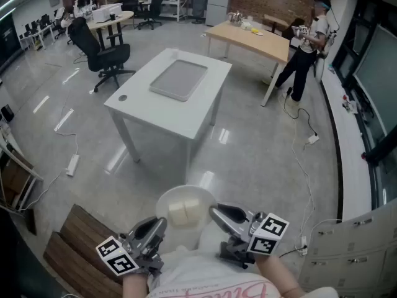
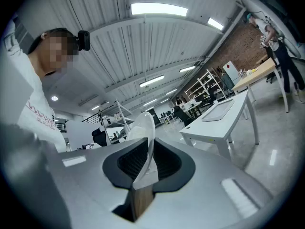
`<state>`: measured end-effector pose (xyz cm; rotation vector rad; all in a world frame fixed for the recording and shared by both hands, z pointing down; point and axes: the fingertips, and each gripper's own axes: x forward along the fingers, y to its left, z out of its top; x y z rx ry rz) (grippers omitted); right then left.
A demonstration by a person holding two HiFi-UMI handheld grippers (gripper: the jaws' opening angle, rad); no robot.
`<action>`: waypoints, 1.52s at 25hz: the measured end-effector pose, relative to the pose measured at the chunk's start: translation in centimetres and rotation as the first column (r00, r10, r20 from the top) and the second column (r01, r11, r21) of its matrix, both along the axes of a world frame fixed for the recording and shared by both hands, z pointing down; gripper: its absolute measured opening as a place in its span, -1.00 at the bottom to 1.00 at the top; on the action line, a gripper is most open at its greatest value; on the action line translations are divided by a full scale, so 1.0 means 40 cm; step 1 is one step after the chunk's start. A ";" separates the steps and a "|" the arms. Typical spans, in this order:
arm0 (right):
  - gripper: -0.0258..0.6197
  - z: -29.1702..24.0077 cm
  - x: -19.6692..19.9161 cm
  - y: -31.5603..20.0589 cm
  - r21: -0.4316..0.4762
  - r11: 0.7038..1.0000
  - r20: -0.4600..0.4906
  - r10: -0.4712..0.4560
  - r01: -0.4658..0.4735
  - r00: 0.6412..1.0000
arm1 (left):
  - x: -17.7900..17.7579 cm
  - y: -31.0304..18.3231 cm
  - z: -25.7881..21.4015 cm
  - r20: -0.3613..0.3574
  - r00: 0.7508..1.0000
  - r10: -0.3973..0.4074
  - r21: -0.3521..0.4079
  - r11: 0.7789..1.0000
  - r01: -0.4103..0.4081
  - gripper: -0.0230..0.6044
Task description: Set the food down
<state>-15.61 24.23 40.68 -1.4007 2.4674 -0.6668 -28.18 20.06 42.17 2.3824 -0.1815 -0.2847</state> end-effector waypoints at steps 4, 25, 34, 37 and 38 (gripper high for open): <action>-0.80 0.004 0.022 -0.008 -0.008 1.000 0.006 0.019 -0.019 1.000 | 0.024 -0.012 0.001 0.005 1.000 0.005 -0.002 1.000 -0.005 -0.87; -0.81 -0.026 0.182 -0.177 -0.032 0.999 0.105 0.007 -0.003 0.994 | 0.177 -0.174 -0.049 0.017 1.000 -0.007 0.001 1.000 0.007 -0.87; -0.81 -0.055 0.285 -0.303 0.002 0.999 0.116 -0.041 0.041 0.992 | 0.274 -0.281 -0.079 0.010 0.999 -0.052 0.016 0.999 0.052 -0.87; -0.81 -0.063 0.330 -0.340 0.000 0.998 0.121 -0.062 0.063 0.991 | 0.319 -0.321 -0.092 0.006 0.998 -0.070 0.030 0.997 0.069 -0.87; -0.81 -0.064 0.348 -0.350 -0.002 0.998 0.125 -0.070 0.071 0.990 | 0.336 -0.331 -0.093 0.005 0.997 -0.075 0.031 0.997 0.075 -0.87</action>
